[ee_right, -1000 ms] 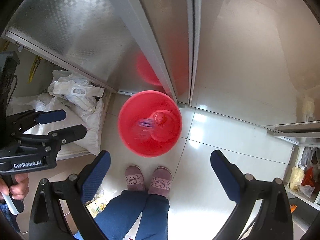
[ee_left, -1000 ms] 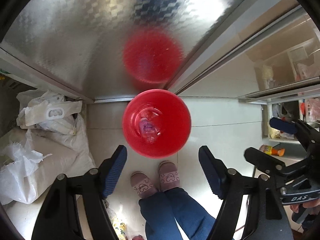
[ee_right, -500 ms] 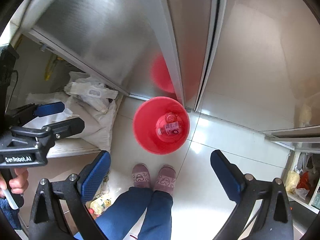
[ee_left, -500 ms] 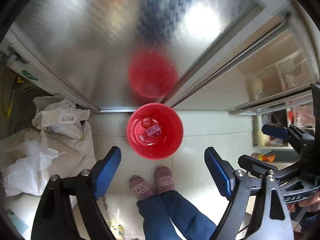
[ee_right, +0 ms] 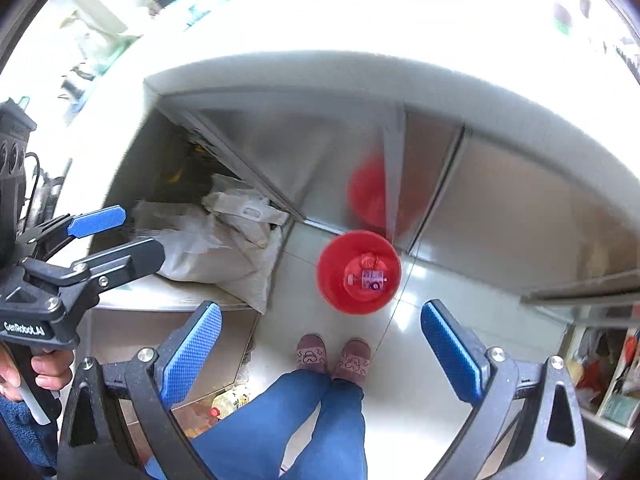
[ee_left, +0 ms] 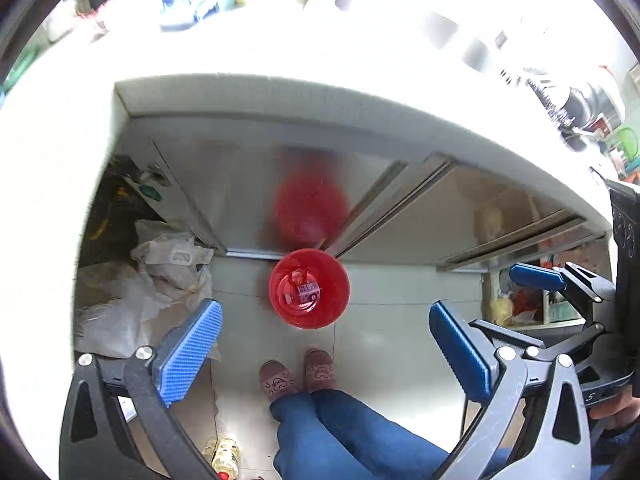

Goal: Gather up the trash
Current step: 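Raise both open tools back up to the counter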

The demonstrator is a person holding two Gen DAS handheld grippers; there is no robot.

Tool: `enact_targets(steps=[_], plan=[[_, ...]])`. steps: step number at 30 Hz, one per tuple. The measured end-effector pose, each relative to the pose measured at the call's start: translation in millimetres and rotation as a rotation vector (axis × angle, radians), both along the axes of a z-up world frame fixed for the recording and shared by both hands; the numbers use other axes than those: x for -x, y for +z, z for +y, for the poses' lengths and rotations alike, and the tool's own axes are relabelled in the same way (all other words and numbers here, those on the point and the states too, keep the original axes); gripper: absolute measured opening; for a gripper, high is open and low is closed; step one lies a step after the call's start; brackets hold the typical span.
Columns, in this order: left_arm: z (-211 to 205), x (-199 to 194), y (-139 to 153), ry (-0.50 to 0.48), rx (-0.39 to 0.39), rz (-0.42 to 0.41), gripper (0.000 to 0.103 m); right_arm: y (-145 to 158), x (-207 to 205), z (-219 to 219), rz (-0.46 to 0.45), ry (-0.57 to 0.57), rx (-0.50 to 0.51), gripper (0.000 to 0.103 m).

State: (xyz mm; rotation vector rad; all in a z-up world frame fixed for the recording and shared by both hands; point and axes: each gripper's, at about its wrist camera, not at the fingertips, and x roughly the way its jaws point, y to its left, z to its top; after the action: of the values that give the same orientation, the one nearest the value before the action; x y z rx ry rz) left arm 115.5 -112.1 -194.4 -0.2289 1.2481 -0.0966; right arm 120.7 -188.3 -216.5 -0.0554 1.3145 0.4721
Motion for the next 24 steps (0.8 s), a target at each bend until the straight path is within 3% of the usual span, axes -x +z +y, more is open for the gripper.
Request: enact_targets(steps=[11, 19, 24], plan=[[17.3, 14.0, 95.3, 0.050, -0.104, -0.116, 0.103, 87.0, -12.0, 13.8, -0.166, 0.097, -0.032, 0.101], [53.9, -18.3, 136.6, 0.116, -0.125, -0.187, 0.103, 125.5, -42.6, 31.4, -0.245, 0.113, -0.046, 0.101], [75.8, -49.2, 143.0, 0.119, -0.116, -0.199, 0.103, 140.1, -69.6, 48.7, -0.280, 0.138, -0.035, 0.101]])
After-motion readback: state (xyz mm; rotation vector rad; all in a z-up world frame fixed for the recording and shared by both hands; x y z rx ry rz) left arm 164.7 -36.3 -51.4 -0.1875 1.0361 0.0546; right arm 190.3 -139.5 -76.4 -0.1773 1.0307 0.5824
